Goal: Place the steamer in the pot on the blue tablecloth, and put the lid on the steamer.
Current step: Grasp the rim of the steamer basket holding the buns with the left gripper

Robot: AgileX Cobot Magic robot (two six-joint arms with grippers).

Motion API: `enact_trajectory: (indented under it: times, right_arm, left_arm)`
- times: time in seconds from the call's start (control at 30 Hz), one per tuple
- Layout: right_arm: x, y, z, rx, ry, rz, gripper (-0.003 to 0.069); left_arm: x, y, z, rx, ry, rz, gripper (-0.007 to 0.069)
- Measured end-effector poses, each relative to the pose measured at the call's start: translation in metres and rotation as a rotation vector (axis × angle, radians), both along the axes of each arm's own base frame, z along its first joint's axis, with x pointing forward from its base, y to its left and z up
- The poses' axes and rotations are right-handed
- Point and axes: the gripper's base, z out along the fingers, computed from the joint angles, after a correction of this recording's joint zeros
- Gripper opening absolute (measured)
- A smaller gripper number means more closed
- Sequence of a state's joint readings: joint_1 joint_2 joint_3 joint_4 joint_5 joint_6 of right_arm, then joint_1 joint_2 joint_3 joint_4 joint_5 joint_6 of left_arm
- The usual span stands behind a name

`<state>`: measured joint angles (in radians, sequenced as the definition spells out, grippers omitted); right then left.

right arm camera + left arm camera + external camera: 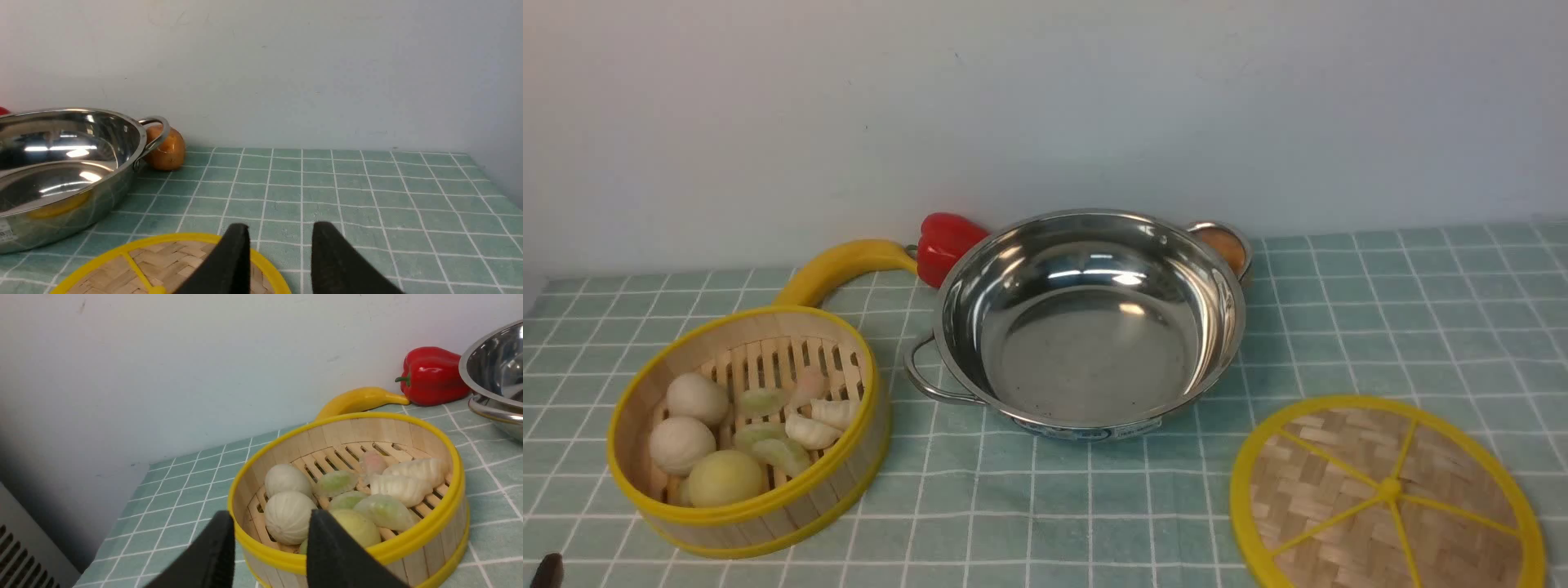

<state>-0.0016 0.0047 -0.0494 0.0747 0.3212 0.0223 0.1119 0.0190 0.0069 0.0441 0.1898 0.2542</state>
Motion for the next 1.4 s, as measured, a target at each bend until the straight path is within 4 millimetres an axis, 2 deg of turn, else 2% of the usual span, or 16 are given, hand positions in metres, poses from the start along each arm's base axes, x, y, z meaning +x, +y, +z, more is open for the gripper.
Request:
enact_trajectory:
  times: [1.17, 1.3, 1.37, 1.4]
  right_arm:
    - [0.0, 0.0, 0.0, -0.003, 0.0, 0.0, 0.024]
    - [0.0, 0.0, 0.0, -0.003, 0.0, 0.0, 0.024]
    - [0.0, 0.0, 0.0, -0.003, 0.0, 0.0, 0.024]
    - [0.0, 0.0, 0.0, -0.003, 0.0, 0.0, 0.024]
  left_arm:
    - [0.0, -0.0001, 0.0, -0.005, -0.001, 0.0, 0.0243]
    - [0.0003, -0.0025, 0.0001, -0.214, -0.025, 0.0, 0.0243]
    - [0.0005, -0.0044, 0.0005, -0.39, -0.043, 0.002, 0.0243]
    - [0.0006, -0.0058, 0.0008, -0.542, -0.057, 0.005, 0.0243]
